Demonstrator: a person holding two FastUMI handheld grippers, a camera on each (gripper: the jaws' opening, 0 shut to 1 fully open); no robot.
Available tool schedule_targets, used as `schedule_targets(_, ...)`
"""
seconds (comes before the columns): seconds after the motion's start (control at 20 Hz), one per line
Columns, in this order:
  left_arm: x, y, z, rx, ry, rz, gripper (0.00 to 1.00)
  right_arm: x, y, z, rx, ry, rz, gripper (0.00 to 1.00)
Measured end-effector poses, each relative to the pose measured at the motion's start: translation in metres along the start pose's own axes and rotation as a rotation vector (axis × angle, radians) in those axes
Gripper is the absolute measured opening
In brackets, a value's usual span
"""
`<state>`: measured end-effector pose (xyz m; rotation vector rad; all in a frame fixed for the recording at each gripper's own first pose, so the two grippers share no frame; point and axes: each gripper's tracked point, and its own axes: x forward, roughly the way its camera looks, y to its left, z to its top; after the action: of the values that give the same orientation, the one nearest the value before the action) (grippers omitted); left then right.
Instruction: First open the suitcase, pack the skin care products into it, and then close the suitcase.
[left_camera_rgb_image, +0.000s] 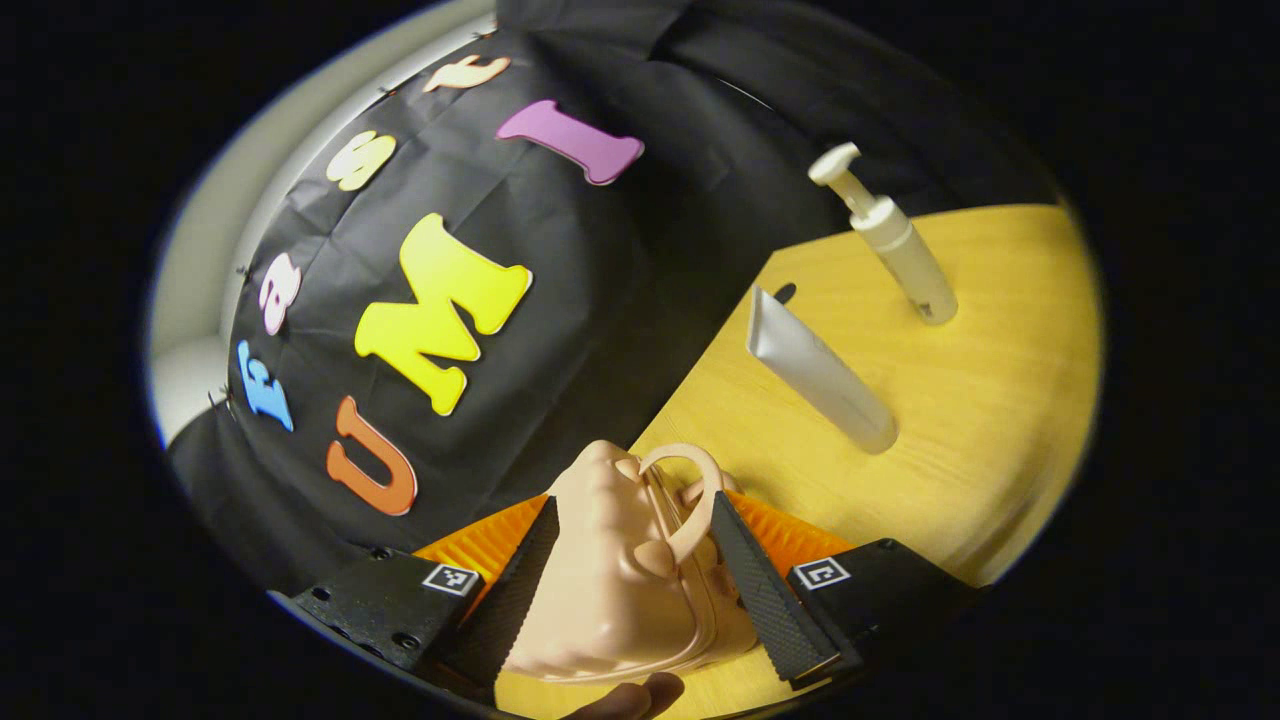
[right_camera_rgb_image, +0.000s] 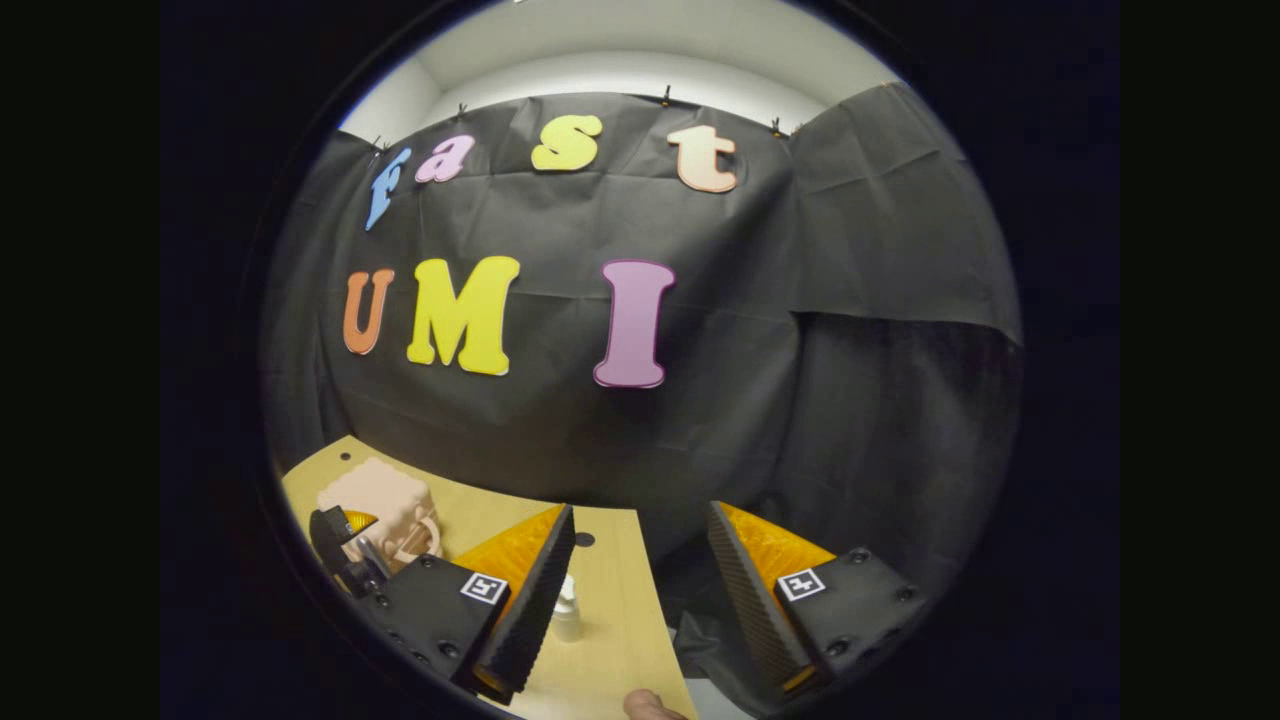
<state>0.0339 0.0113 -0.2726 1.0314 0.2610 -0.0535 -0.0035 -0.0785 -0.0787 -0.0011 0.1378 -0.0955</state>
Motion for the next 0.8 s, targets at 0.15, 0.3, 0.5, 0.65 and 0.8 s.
schedule_targets(0.15,0.021,-0.014,-0.006,0.149,0.023,0.011,0.97,-0.003,-0.012,-0.012,0.015,0.019,-0.016,0.79)
schedule_targets(0.3,0.034,-0.024,-0.022,0.277,0.084,0.030,0.97,-0.009,-0.020,-0.016,-0.013,0.015,-0.056,0.79)
schedule_targets(0.5,0.046,-0.015,-0.026,0.415,0.086,0.062,0.86,-0.020,-0.010,-0.020,-0.041,0.037,-0.086,0.79)
schedule_targets(0.65,0.047,-0.018,-0.029,0.392,0.062,0.044,0.41,-0.025,-0.009,-0.021,-0.083,0.039,-0.110,0.79)
schedule_targets(0.8,0.052,-0.020,-0.031,0.411,0.072,0.012,0.30,-0.028,-0.005,-0.019,-0.078,0.026,-0.128,0.79)
